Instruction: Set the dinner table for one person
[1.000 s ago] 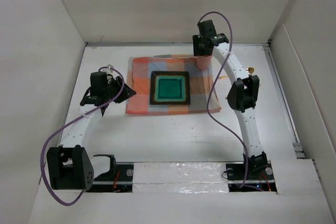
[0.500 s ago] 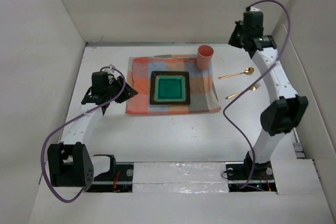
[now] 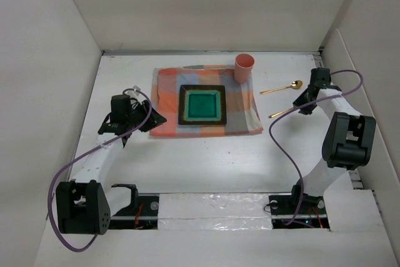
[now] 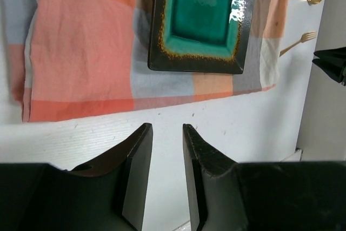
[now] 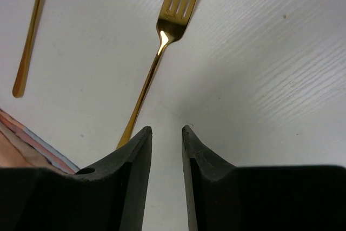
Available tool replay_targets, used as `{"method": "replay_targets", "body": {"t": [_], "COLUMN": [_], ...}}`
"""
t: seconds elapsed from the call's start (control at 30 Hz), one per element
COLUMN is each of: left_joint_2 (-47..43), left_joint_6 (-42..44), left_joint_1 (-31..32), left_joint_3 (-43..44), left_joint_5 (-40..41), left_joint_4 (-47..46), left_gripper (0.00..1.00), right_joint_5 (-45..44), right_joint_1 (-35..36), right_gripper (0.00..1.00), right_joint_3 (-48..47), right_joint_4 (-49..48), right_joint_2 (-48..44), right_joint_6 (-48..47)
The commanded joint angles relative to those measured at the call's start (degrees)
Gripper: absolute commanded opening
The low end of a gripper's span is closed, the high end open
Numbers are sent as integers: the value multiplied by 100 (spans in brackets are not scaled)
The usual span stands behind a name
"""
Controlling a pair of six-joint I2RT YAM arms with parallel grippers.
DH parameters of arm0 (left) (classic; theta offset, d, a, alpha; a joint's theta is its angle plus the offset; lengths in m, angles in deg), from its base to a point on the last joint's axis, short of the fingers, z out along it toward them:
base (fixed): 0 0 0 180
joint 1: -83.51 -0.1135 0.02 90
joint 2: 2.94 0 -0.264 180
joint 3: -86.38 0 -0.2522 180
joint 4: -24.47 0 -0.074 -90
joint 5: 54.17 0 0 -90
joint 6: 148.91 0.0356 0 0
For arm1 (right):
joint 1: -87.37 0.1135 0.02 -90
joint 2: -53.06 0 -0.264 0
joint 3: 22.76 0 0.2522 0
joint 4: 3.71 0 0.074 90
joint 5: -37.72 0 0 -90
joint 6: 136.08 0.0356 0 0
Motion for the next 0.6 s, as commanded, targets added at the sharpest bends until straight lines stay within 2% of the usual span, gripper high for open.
{"method": "replay_targets", "body": {"t": [0.0, 0.3, 0.57], "left_joint_2": [-187, -196, -143], "left_joint_6": [127, 127, 162], "left_joint_1": [114, 115, 115], "left_joint_3": [-44, -9, 0], "left_joint_5": [-177, -151, -186], "left_joint_4": [-150, -159, -194], "left_gripper": [26, 26, 26], "right_joint_5": [145, -285, -128], "right_joint_1": [33, 85, 85], "right_gripper": [36, 36, 36], "right_joint_3": [-67, -630, -894], "right_joint_4": [-503, -319, -451], "right_joint_2": [47, 944, 1313], "right_joint_6": [291, 449, 537]}}
